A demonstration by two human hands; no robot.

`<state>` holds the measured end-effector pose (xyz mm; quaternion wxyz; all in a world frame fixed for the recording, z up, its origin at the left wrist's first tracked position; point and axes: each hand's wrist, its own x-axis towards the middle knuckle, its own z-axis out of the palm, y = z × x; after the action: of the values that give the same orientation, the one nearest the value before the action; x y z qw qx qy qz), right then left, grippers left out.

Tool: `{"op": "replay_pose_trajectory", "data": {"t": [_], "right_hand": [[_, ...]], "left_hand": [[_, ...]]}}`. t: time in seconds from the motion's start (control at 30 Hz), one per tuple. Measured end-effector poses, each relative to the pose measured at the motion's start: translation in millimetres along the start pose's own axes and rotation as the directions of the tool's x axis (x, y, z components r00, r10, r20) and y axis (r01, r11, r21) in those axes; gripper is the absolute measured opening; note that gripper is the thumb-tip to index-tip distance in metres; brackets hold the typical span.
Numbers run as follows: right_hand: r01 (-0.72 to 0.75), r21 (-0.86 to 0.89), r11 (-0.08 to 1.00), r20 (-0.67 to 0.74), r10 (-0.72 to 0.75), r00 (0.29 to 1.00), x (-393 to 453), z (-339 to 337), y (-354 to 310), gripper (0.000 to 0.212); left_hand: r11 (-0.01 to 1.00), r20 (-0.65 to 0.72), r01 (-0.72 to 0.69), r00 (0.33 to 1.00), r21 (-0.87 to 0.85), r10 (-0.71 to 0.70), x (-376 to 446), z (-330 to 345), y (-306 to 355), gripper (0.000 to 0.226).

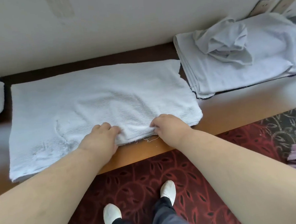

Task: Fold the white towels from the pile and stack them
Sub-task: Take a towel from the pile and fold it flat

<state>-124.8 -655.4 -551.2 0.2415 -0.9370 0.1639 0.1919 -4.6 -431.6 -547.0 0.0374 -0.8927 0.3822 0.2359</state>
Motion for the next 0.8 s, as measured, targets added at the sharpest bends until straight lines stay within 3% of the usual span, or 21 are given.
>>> {"op": "replay_pose_trajectory", "data": {"t": [0.07,0.1,0.13,0.2,0.23,0.3,0.37,0.47,0.6,0.7,0.8], "right_hand": [[0.007,0.113,0.994,-0.002,-0.007,1.0,-4.0,-5.4,8.0,0.028],[0.006,0.16,0.987,-0.066,0.004,0.998,-6.7,-9.9,14.2,0.027],[-0.02,0.188,0.982,-0.187,0.055,0.981,-8.7,-14.8,23.5,0.026],[-0.186,0.268,0.945,-0.408,0.286,0.867,-14.4,-23.8,48.2,0.035],[-0.285,0.352,0.892,-0.415,0.421,0.807,-17.1,-27.6,60.7,0.044],[-0.382,0.549,0.744,-0.255,0.584,0.771,-17.2,-31.3,81.0,0.051],[-0.389,0.655,0.648,-0.098,0.583,0.806,-12.6,-30.8,90.0,0.049],[-0.401,0.654,0.641,-0.024,0.548,0.836,-10.5,-32.8,93.0,0.033],[-0.284,0.755,0.592,-0.04,0.473,0.88,-23.4,-36.9,84.4,0.021],[-0.155,0.84,0.52,-0.077,0.396,0.915,-29.6,-45.2,70.1,0.013],[-0.118,0.925,0.362,-0.029,0.375,0.926,-28.1,-55.8,57.0,0.014]], "left_hand": [[0.998,0.012,0.066,0.998,0.024,-0.066,3.9,-2.0,-6.8,0.037],[0.996,0.02,0.09,0.996,0.025,-0.091,4.4,-4.5,-9.0,0.035],[0.993,0.035,0.116,0.993,0.024,-0.116,3.9,-6.2,-9.5,0.036],[0.984,0.055,0.17,0.983,0.045,-0.173,0.8,-7.5,-2.1,0.034],[0.979,0.056,0.192,0.979,0.069,-0.196,-0.7,-8.3,6.6,0.035],[0.975,0.023,0.199,0.979,0.103,-0.203,-0.9,-8.8,31.0,0.051],[0.994,-0.055,0.087,0.995,0.06,-0.083,5.0,-8.7,60.4,0.06],[0.998,-0.028,-0.067,0.997,0.001,0.067,15.8,-7.5,99.2,0.062],[0.999,0.038,0.039,0.999,0.0,-0.039,24.8,-16.1,124.1,0.079],[0.99,-0.137,-0.107,0.986,-0.088,0.094,28.5,-29.9,154.6,0.104],[0.95,-0.245,-0.173,0.963,-0.259,0.109,37.3,-41.5,188.3,0.097]]}}
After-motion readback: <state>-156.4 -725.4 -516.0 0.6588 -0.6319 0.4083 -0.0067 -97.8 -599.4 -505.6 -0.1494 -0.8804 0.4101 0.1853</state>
